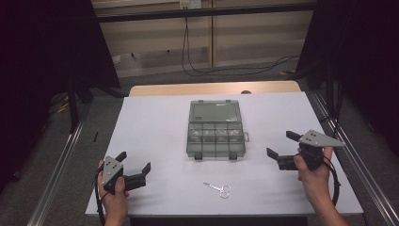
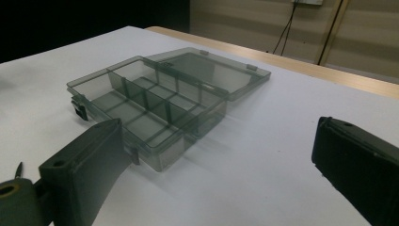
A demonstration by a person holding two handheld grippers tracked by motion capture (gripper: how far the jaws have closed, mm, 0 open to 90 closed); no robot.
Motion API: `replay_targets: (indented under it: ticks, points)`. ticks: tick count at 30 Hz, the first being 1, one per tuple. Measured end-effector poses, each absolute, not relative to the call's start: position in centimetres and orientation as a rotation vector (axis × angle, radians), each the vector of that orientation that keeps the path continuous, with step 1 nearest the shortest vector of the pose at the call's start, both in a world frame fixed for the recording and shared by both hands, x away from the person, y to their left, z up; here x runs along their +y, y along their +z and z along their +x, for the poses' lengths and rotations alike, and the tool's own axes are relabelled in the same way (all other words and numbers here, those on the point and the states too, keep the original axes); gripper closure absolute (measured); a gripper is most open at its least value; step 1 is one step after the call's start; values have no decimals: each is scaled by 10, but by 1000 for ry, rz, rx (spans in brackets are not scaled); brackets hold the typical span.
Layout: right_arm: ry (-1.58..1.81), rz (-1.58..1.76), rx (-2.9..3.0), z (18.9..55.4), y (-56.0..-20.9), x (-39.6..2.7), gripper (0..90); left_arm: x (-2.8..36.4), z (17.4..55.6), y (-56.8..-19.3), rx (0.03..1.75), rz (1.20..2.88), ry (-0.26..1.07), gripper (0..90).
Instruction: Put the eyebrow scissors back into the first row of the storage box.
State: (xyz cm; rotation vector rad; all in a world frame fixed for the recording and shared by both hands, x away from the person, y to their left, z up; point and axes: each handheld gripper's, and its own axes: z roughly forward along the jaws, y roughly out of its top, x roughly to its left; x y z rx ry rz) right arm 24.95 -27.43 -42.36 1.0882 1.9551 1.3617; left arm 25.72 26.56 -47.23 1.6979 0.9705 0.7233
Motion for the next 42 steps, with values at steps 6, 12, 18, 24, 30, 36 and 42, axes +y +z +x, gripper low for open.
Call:
replay_targets:
  ticks: [6,12,18,24,30,36,42]
  points:
    - [1357,1052,2036,258,-421,-253,13,266,257,-472,961,1702,722,15]
    - [1343,1011,2096,264,-418,-235,0,265,257,-472,958,1705,726,16]
    - [1343,977,2144,269,-416,-222,0,265,257,-472,952,1709,728,16]
    - [1320,947,2205,274,-414,-208,0,265,257,-472,955,1713,728,17]
    - [1298,917,2285,279,-413,-193,0,264,257,-472,956,1711,728,18]
    - [1252,873,2374,282,-413,-176,1,265,257,-472,956,1711,728,18]
    - [1225,837,2437,285,-415,-161,9,265,257,-472,948,1710,720,18]
